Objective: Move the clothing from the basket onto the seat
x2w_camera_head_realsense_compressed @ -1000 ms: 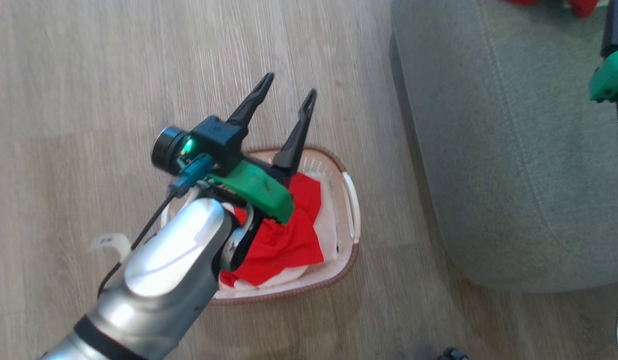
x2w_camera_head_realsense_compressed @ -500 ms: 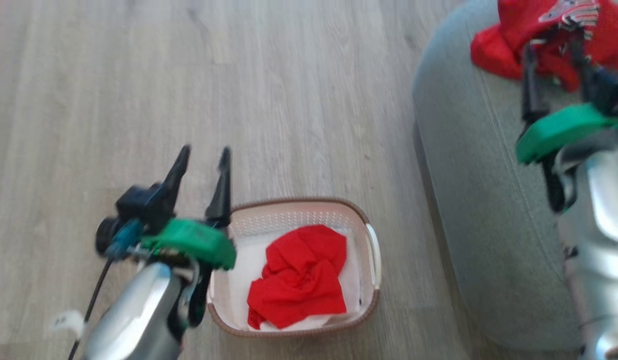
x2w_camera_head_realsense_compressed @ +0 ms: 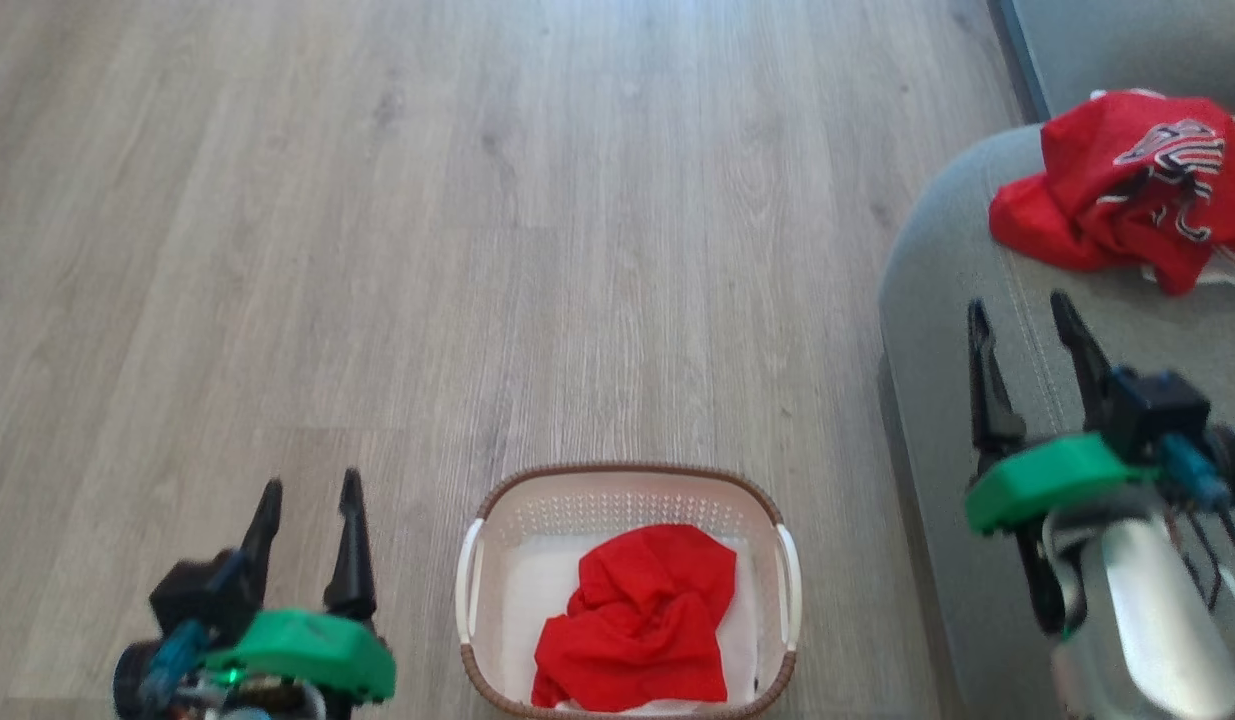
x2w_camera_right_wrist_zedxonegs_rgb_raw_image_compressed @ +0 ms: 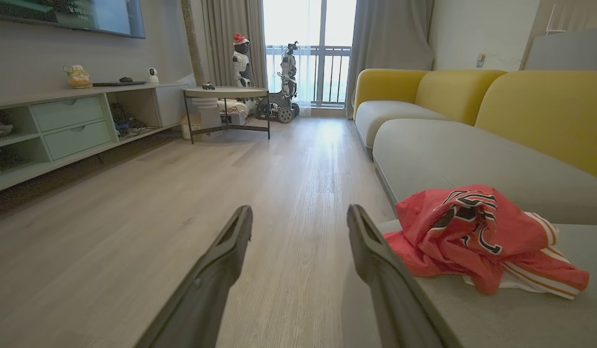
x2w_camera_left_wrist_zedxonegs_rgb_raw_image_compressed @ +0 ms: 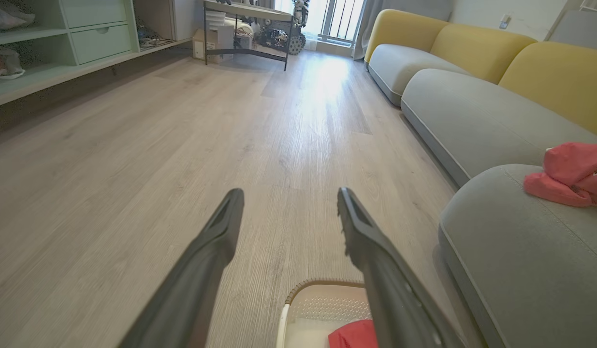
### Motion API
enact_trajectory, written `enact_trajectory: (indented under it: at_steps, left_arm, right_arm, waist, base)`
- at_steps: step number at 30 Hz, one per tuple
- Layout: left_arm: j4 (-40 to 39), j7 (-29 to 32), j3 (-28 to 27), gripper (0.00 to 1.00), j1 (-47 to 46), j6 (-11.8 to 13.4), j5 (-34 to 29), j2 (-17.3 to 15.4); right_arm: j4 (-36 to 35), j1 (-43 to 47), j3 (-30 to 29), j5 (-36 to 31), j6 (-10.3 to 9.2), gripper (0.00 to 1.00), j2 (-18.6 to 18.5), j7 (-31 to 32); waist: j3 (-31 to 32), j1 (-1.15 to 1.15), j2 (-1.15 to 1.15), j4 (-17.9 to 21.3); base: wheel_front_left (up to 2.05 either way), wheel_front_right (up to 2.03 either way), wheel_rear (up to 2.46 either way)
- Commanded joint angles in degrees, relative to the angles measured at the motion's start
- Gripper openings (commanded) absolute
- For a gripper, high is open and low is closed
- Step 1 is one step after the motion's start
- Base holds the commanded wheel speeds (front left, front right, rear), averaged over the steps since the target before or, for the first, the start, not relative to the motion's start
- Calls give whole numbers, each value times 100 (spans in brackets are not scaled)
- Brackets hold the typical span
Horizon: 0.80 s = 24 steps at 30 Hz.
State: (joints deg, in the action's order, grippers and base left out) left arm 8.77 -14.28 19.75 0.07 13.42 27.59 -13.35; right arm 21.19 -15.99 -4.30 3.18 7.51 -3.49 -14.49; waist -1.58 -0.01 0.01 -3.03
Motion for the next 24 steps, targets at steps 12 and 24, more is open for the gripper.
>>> enact_trajectory:
  at_steps: [12,24]
  left_arm:
    - [-428,-72,-787,100,567,-185,-338,185]
    - [-307,-72,-981,100,700,-352,-486,362]
  right_arm:
    - [-1027,1058,474,538,-2,100,60,-51]
    - [-996,1239,628,652,-2,100,60,-51]
  waist:
    - [332,1,-1,-153]
    - [384,1,-1,-53]
  base:
    - [0,0,0]
    - [0,0,0]
